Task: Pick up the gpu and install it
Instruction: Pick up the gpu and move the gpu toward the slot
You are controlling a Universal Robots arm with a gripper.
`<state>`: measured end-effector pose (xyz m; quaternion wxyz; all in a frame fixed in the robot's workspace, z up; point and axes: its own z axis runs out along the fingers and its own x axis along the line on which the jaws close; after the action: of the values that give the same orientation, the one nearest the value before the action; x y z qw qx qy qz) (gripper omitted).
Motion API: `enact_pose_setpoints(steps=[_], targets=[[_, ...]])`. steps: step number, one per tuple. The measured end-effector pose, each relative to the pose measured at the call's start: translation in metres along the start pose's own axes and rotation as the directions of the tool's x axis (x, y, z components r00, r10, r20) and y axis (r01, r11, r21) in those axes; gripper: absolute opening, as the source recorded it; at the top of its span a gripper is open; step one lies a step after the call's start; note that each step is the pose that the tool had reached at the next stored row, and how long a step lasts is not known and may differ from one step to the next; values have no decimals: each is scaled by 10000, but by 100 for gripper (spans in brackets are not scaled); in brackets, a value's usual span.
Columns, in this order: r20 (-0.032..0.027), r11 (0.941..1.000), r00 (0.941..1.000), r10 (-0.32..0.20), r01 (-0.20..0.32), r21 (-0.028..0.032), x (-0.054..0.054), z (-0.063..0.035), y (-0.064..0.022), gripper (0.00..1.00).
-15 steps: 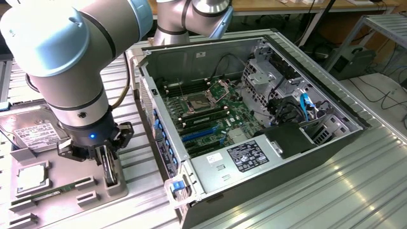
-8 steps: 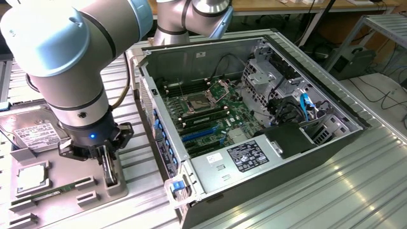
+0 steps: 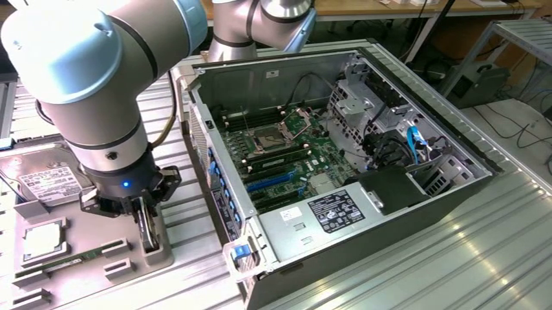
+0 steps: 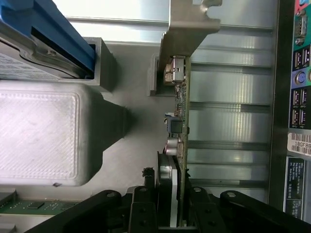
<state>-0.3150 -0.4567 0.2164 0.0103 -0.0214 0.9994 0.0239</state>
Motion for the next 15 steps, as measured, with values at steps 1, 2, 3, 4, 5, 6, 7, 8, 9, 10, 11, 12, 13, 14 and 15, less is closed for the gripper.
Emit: enact_pose_setpoints(steps=[1, 2, 3, 4, 5, 6, 7, 8, 9, 10, 11, 12, 13, 14, 15], targets=[[0, 10000, 10000, 1, -1, 0, -35, 1, -2, 31], [0, 10000, 10000, 1, -1, 0, -35, 1, -1, 29], [0, 10000, 10000, 0, 0, 1, -35, 0, -2, 29], [0, 10000, 10000, 0, 0, 0, -36, -24, 0, 29], [1, 10000, 10000, 5, -5, -5, -37, -87, 2, 29], [5, 10000, 10000, 77, -77, -25, -39, -258, 11, 29], [9, 9999, 9999, 108, -108, -83, -42, -395, 17, 29], [12, 9998, 9999, 128, -127, -150, -44, -481, 20, 29], [12, 9997, 9999, 138, -138, -183, -45, -518, 22, 29], [13, 9997, 9999, 142, -142, -197, -45, -530, 22, 29], [14, 9997, 9999, 148, -148, -218, -45, -543, 23, 29], [16, 9995, 9999, 159, -158, -264, -46, -568, 24, 29], [18, 9993, 9998, 181, -180, -327, -45, -609, 26, 29], [21, 9992, 9998, 195, -194, -359, -46, -647, 28, 29], [21, 9990, 9998, 203, -202, -393, -46, -675, 29, 29]])
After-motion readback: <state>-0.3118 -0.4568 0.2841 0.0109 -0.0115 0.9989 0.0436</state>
